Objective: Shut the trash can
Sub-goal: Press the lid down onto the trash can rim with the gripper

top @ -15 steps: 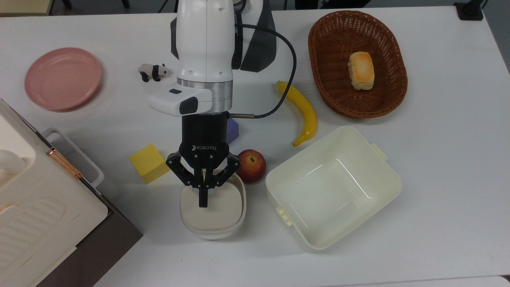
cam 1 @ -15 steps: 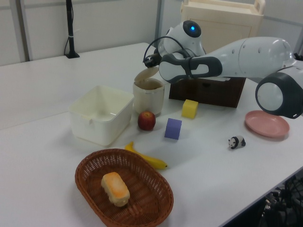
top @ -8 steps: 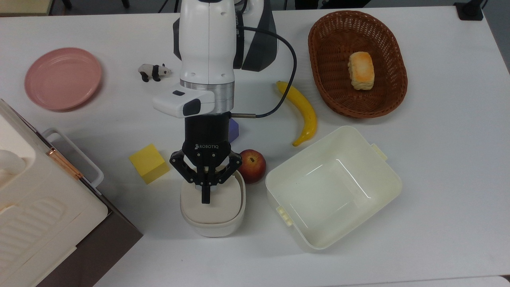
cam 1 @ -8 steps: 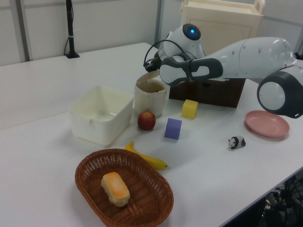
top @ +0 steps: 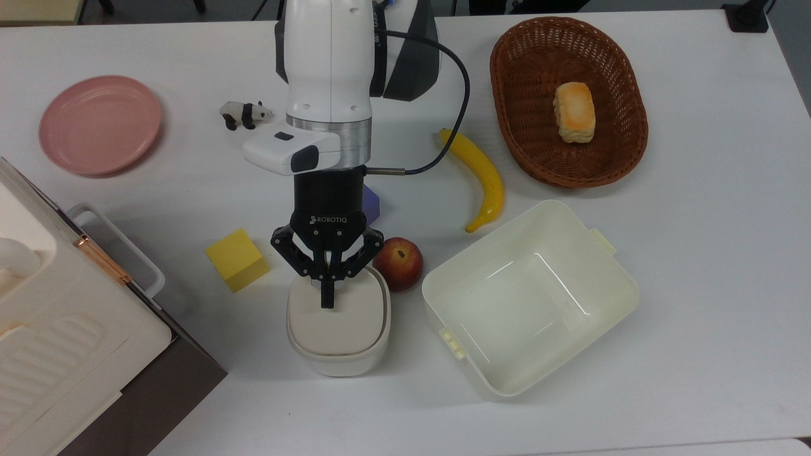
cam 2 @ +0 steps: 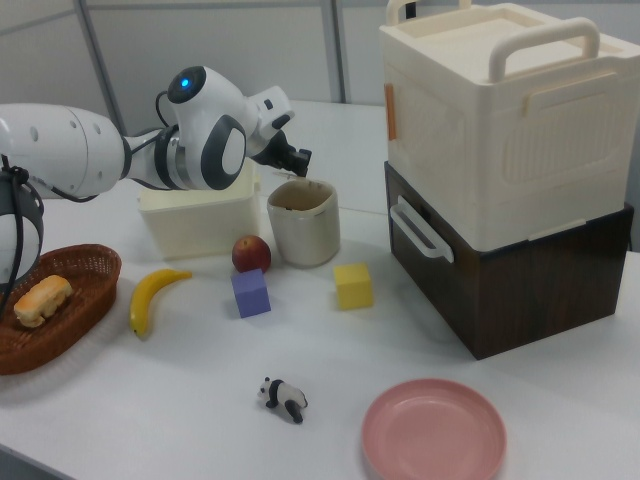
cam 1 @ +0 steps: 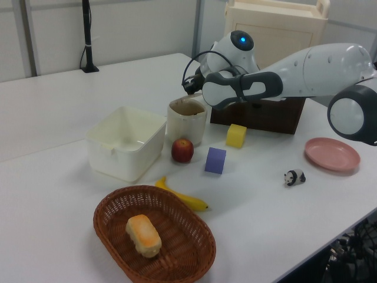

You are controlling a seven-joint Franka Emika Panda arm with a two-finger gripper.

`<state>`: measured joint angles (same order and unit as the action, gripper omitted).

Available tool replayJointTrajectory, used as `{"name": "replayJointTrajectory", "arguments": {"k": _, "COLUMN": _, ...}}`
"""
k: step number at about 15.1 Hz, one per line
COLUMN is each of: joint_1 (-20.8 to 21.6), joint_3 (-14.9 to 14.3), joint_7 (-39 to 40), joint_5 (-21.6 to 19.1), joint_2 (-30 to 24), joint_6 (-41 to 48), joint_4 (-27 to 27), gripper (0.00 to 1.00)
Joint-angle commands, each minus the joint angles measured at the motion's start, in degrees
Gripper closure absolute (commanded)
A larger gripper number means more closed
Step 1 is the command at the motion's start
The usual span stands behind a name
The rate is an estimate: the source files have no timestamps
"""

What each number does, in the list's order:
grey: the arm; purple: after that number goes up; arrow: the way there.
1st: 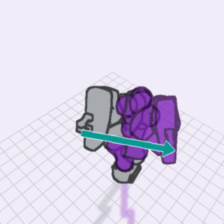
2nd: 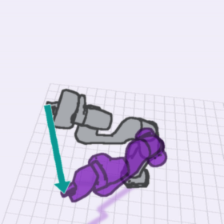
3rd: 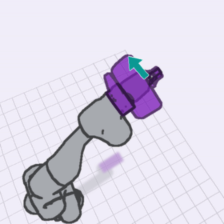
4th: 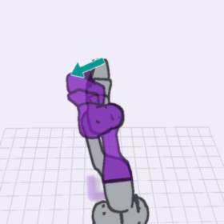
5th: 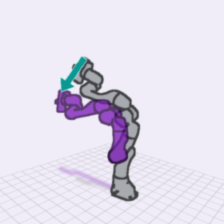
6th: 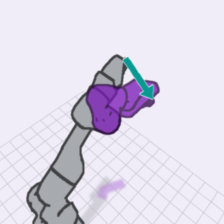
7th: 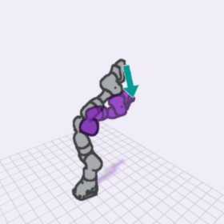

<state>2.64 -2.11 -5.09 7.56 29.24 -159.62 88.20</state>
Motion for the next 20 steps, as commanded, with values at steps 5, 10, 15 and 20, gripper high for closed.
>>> {"name": "replayJointTrajectory", "arguments": {"k": 5, "joint_1": 0.2, "joint_3": -0.3, "joint_7": 0.3, "joint_5": 0.8, "joint_2": -3.2, "joint_6": -0.3, "joint_4": 5.3, "gripper": 1.0}}
{"name": "replayJointTrajectory", "arguments": {"k": 10, "joint_1": 0.3, "joint_3": -0.3, "joint_7": 0.5, "joint_5": 0.9, "joint_2": -5.9, "joint_6": -0.3, "joint_4": 8.8, "gripper": 1.0}}
{"name": "replayJointTrajectory", "arguments": {"k": 15, "joint_1": 0.3, "joint_3": -0.3, "joint_7": 0.9, "joint_5": 1.1, "joint_2": -6.8, "joint_6": -0.3, "joint_4": 11.0, "gripper": 1.0}}
{"name": "replayJointTrajectory", "arguments": {"k": 20, "joint_1": 0.3, "joint_3": -0.3, "joint_7": 1.0, "joint_5": 2.1, "joint_2": -6.4, "joint_6": -0.3, "joint_4": 11.2, "gripper": 1.0}}
